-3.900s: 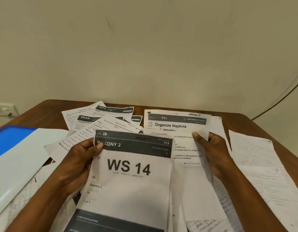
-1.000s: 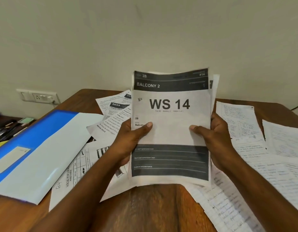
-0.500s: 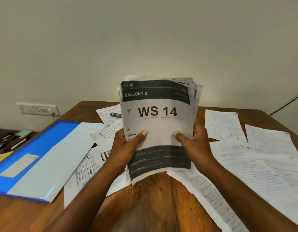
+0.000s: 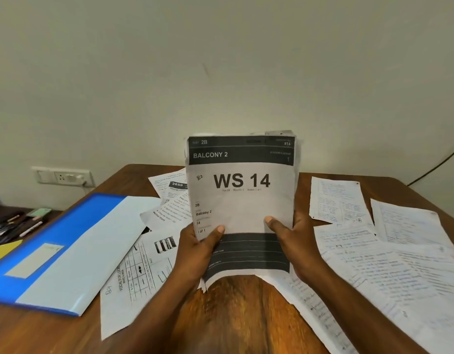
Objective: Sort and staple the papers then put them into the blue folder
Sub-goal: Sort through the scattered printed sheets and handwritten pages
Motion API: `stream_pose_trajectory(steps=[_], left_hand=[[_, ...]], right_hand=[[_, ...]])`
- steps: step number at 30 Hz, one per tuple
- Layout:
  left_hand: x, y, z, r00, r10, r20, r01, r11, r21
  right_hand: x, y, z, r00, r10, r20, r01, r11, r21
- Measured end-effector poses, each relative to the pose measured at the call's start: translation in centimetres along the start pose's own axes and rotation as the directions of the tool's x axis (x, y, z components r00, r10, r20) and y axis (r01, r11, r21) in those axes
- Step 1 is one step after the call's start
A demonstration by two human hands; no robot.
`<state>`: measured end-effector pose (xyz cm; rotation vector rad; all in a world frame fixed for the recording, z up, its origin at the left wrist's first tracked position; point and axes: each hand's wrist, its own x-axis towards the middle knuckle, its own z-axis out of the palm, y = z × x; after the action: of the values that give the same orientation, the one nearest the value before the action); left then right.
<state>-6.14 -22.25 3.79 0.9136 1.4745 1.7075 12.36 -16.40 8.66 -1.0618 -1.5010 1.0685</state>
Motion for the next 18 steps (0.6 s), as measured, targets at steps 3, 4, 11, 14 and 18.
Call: stream_pose_trajectory(steps=[3,4,11,14,18], left_hand=[[-0.2,-0.2,0.3,1.000,-0.025,0.014,0.024,0.996,0.088],[-0.2,-0.2,0.2,1.000,-0.016,0.024,0.013,0.993,0.120],[0.1,1.4,-1.9,0.991,0.059,0.122,-0.087,0.967,0.241],[0.6,3.6,-3.5,0.969,0.031,0.244,-0.143,0.879,0.455],[1.5,8.3,-4.9,0.927,0.068,0.369,-0.318,0.662,0.679]], right_hand=[[0.1,0.8,0.1,0.999,0.050,0.017,-0.051,0.999,0.012],[0.3,1.1,0.0,0.998,0.068,0.019,-0.068,0.998,0.018],[2.4,0.8,-2.8,1.000,-0.002,0.015,0.000,0.985,0.171],[3.3,-1.0,-4.7,0.997,-0.063,-0.051,0.073,0.969,0.234],[4.4,-4.8,-7.4,0.924,-0.281,-0.257,0.331,0.927,0.178]])
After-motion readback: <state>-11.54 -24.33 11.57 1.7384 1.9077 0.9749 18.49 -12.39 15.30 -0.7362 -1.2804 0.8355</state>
